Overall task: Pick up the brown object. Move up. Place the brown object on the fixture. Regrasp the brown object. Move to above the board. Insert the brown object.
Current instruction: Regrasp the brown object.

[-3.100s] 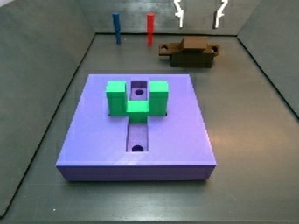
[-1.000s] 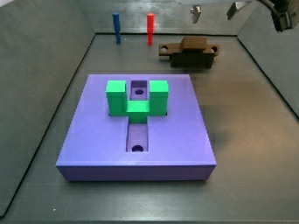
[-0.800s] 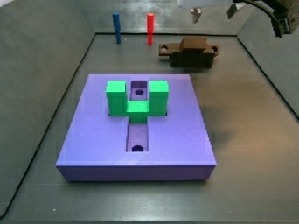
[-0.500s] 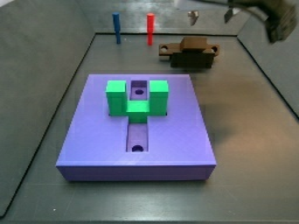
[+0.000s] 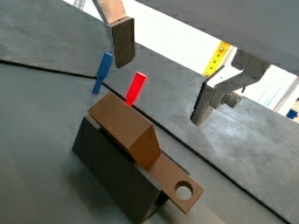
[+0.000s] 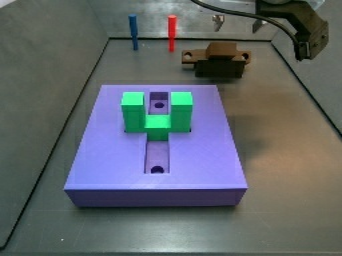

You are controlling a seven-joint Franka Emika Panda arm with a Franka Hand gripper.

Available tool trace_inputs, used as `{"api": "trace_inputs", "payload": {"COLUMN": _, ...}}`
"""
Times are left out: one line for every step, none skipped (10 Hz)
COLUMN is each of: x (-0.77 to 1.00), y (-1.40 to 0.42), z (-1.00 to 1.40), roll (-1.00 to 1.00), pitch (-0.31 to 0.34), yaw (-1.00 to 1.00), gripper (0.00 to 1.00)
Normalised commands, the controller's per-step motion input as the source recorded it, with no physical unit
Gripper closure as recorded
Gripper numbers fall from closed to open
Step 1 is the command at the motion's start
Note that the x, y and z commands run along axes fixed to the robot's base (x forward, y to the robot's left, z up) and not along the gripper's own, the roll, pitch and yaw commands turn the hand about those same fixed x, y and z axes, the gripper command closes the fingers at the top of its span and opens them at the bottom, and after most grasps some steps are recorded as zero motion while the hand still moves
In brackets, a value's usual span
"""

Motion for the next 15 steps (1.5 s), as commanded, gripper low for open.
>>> {"api": "trace_inputs", "payload": {"x": -0.10, "y": 0.00, "z": -0.17, "roll": -0.08, "pitch": -0.371, "yaw": 0.14, "gripper": 0.00}}
{"api": "trace_inputs", "payload": {"x": -0.15, "y": 0.01, "z": -0.12, "roll": -0.09, "pitch": -0.431, "yaw": 0.25, "gripper": 0.00}}
{"api": "trace_inputs", "payload": {"x": -0.07, "y": 0.00, "z": -0.13, "roll": -0.08, "pitch": -0.431, "yaw": 0.30, "gripper": 0.00}}
{"api": "trace_inputs", "payload": {"x": 0.00, "y": 0.01, "z": -0.12, "roll": -0.07, "pitch": -0.234, "yaw": 0.22, "gripper": 0.00}}
{"api": "trace_inputs", "payload": {"x": 0.00, "y": 0.00, "z": -0.10, "roll": -0.02, "pitch": -0.023, "yaw": 0.06, "gripper": 0.00}}
{"api": "trace_inputs", "payload": {"x": 0.00, "y": 0.00, "z": -0.19, "roll": 0.00, "pitch": 0.000, "yaw": 0.00, "gripper": 0.00}}
{"api": "trace_inputs", "payload": {"x": 0.00, "y": 0.00, "z": -0.25, "roll": 0.01, "pitch": 0.000, "yaw": 0.00, "gripper": 0.00}}
{"api": "trace_inputs", "payload": {"x": 0.00, "y": 0.02, "z": -0.26, "roll": 0.00, "pitch": 0.000, "yaw": 0.00, "gripper": 0.00}}
{"api": "trace_inputs", "payload": {"x": 0.00, "y": 0.03, "z": -0.23, "roll": 0.00, "pitch": 0.000, "yaw": 0.00, "gripper": 0.00}}
{"api": "trace_inputs", "payload": {"x": 0.00, "y": 0.03, "z": -0.20, "roll": 0.00, "pitch": 0.000, "yaw": 0.00, "gripper": 0.00}}
{"api": "trace_inputs", "payload": {"x": 0.00, "y": 0.03, "z": -0.13, "roll": 0.00, "pitch": 0.000, "yaw": 0.00, "gripper": 0.00}}
{"api": "trace_inputs", "payload": {"x": -0.05, "y": 0.04, "z": 0.00, "roll": 0.00, "pitch": 0.000, "yaw": 0.00, "gripper": 0.00}}
{"api": "trace_inputs", "payload": {"x": -0.06, "y": 0.02, "z": -0.02, "roll": 0.00, "pitch": 0.000, "yaw": 0.00, "gripper": 0.00}}
{"api": "trace_inputs", "payload": {"x": -0.01, "y": 0.02, "z": -0.09, "roll": 0.00, "pitch": 0.000, "yaw": 0.00, "gripper": 0.00}}
{"api": "trace_inputs", "payload": {"x": 0.00, "y": 0.02, "z": -0.12, "roll": 0.00, "pitch": 0.000, "yaw": 0.00, "gripper": 0.00}}
